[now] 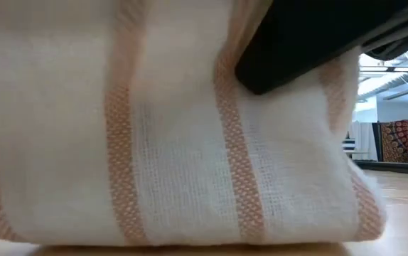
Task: Roll towel into tight, uniform cylinder
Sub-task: Roll the white brown kitchen towel
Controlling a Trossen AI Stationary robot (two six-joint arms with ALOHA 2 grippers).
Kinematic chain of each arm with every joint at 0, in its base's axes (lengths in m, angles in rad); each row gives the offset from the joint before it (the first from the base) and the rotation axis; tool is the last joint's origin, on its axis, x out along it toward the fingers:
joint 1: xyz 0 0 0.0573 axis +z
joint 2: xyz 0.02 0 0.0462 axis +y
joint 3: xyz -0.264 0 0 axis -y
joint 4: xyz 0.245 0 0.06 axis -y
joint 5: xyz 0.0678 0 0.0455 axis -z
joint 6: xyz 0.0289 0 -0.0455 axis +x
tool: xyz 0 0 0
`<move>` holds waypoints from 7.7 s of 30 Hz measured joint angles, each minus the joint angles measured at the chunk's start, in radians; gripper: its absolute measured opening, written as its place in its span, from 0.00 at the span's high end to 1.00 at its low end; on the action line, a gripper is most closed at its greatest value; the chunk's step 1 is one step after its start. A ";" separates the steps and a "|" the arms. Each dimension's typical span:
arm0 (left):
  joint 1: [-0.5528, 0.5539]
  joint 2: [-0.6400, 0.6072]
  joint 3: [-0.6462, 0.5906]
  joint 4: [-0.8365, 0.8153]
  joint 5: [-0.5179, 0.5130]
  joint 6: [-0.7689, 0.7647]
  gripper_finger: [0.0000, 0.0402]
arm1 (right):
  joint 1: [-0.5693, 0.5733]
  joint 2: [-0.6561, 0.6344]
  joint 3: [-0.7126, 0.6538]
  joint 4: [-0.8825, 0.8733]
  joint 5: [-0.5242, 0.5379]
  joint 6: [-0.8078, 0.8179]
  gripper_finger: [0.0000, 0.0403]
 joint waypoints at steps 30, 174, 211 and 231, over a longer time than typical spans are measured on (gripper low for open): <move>0.017 0.109 0.001 0.338 -0.177 -0.021 0.04 | -0.033 0.000 0.000 -0.034 0.010 0.039 1.00; -0.014 -0.219 -0.137 0.120 0.141 0.155 0.98 | -0.169 -0.015 0.001 0.310 -0.367 -0.138 1.00; 0.091 -0.379 -0.126 0.222 0.253 -0.455 0.35 | -0.141 -0.042 -0.001 0.262 -0.442 0.215 1.00; -0.028 -0.367 -0.056 -0.037 -0.206 -0.747 0.21 | -0.176 -0.058 0.000 0.155 -0.642 0.316 1.00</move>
